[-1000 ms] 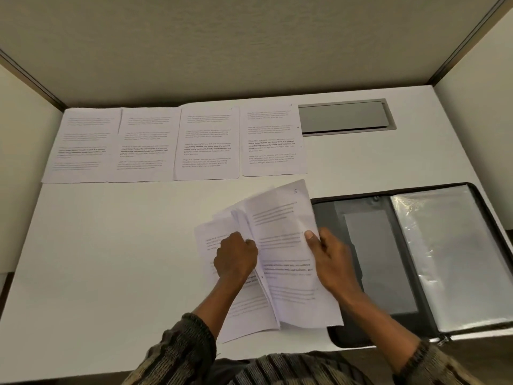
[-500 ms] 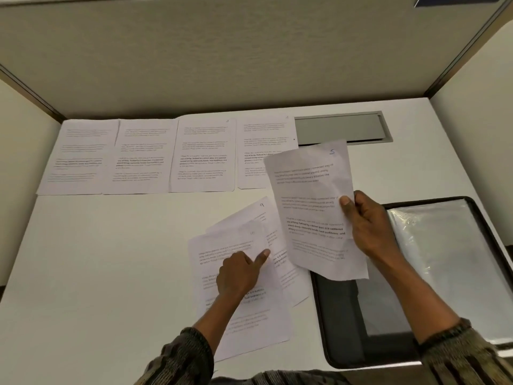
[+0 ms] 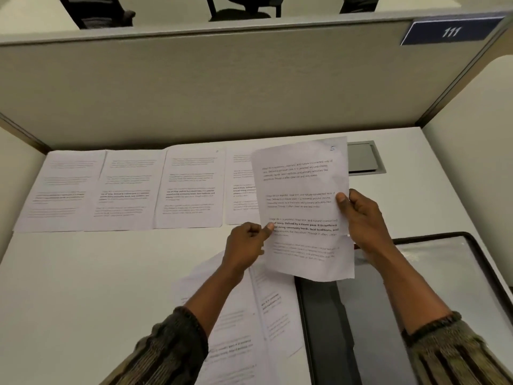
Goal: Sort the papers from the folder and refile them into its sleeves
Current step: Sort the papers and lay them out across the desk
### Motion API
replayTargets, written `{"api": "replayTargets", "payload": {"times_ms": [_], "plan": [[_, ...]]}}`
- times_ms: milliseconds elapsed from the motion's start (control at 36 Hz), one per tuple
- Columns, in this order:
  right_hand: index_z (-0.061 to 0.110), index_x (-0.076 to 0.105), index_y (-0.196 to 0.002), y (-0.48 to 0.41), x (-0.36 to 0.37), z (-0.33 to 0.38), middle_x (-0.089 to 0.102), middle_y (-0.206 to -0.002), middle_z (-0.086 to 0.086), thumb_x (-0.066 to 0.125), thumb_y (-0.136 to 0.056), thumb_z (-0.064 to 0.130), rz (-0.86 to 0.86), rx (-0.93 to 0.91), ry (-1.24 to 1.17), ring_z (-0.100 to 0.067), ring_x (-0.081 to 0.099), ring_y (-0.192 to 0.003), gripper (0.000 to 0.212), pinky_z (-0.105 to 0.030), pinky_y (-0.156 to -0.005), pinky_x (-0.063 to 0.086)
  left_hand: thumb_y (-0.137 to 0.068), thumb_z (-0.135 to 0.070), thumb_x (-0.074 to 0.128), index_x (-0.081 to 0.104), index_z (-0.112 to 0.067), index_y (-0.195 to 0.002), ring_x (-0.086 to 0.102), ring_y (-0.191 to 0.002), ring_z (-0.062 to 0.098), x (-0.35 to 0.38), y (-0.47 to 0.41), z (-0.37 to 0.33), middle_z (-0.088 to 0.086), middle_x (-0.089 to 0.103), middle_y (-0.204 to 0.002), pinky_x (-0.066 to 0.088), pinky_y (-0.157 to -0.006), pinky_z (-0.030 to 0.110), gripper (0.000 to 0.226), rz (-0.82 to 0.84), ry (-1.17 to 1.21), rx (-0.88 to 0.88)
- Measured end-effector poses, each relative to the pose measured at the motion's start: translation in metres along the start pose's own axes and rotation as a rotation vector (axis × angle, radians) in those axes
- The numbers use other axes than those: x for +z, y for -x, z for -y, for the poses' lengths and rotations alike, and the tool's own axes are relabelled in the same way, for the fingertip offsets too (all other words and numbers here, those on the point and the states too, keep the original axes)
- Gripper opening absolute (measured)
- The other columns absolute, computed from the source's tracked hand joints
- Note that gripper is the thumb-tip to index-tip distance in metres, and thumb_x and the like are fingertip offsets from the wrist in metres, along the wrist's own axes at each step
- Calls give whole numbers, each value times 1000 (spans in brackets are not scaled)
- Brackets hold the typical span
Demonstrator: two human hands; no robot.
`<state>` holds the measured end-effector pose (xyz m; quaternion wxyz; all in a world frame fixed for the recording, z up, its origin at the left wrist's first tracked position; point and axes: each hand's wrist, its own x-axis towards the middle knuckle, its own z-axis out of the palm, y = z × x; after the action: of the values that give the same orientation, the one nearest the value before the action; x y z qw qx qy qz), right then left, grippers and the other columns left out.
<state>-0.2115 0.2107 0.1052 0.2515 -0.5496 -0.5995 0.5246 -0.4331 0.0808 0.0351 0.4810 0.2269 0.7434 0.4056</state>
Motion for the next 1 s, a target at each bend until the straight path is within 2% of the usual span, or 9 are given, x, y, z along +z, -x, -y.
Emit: {"api": "replayTargets", "payload": {"times_ms": [83,167,306,472,583,722,778,917,1000], "plan": [[-1,60,-104,-30,-7,-7,78,-100,-6,58,-104,50,-11,20,-43,-32,75,-95,51,-52,-85,60,-92,-40,83,76,-11,-97,78,-94,21,8,-26,-14,-2,81,-97,67,-82,45,30,-12,33,10],[-1,62,-103,-64,-12,-12,79,-98,-4,64,-101,47,-43,43,-98,-24,76,-91,49,-39,-78,59,-91,-29,85,75,-16,-83,78,-91,23,20,-51,-27,-2,81,-92,65,-85,49,18,-37,16,31],[1,66,-102,-128,-21,-27,79,-100,0,72,-97,46,-143,64,-54,-23,77,-94,46,-47,-85,63,-91,-28,85,75,-8,-88,76,-90,27,47,-93,-55,2,79,-91,65,-82,47,22,-56,-48,48],[13,67,-102,-187,-30,-49,75,-102,-1,78,-94,31,-207,103,55,-19,72,-90,23,-32,-68,53,-87,-31,86,65,-1,-77,76,-84,34,78,-148,-62,14,77,-87,65,-74,57,38,-101,-158,3],[14,67,-98,-211,-34,-67,75,-100,-4,81,-92,24,-233,109,125,-22,71,-89,18,-32,-71,55,-88,-34,84,57,-15,-67,66,-64,28,94,-169,-64,7,66,-69,55,-61,35,39,-128,-309,33],[18,68,-96,-229,-38,-88,76,-93,-4,84,-88,28,-257,115,212,-23,73,-89,21,-42,-83,60,-90,-38,81,58,-16,-74,58,-69,16,107,-184,-70,-7,58,-73,35,-55,26,35,-144,-475,38],[18,69,-97,-233,-38,-95,75,-91,-2,84,-87,29,-271,112,230,-23,73,-87,21,-44,-85,61,-91,-39,80,61,-17,-77,66,-78,20,111,-190,-72,-5,64,-78,40,-61,27,33,-135,-526,32],[19,71,-101,-246,-41,-110,75,-87,1,87,-83,36,-279,128,276,-22,74,-83,29,-52,-80,63,-92,-45,80,70,-13,-112,70,-102,26,114,-197,-76,2,72,-110,48,-76,33,38,-128,-655,17],[20,72,-101,-251,-41,-118,76,-86,3,87,-82,39,-279,123,332,-25,74,-79,31,-52,-79,63,-92,-47,78,67,-14,-116,69,-107,28,116,-199,-75,4,70,-116,49,-80,35,42,-125,-747,32]]}}
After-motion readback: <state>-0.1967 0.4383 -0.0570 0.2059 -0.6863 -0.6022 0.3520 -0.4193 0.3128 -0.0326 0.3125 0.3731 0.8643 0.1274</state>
